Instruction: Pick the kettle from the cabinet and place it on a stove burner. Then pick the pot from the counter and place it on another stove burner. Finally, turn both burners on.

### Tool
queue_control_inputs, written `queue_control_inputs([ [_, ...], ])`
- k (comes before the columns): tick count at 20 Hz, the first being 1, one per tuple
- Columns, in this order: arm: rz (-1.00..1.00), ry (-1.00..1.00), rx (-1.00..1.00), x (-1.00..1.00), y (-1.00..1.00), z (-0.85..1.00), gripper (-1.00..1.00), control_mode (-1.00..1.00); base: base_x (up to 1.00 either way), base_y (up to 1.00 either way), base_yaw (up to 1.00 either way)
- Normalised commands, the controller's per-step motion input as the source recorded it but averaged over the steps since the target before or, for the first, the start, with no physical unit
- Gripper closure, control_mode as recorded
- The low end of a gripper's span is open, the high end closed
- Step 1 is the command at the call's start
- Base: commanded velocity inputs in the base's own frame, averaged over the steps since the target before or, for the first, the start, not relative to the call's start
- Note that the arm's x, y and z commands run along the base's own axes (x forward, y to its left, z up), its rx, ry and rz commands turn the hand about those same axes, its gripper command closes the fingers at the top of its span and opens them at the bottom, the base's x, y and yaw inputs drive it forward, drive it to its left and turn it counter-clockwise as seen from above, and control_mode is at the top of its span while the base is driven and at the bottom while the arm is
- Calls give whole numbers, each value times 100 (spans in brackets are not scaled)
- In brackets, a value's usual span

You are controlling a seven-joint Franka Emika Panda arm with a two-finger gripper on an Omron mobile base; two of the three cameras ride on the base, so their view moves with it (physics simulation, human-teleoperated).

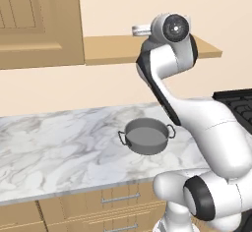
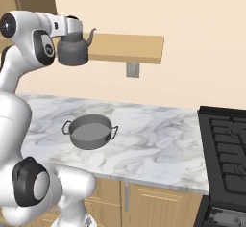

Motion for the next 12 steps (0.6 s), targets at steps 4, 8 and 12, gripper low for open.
queue_control_inputs([
  [4, -1, 0, 0, -49, -14, -7, 100, -100, 0, 0, 0],
  [8, -1, 0, 0, -50, -12, -17, 100, -100, 0, 0, 0],
  [12, -1, 0, 0, -45, -9, -28, 100, -100, 0, 0, 0],
])
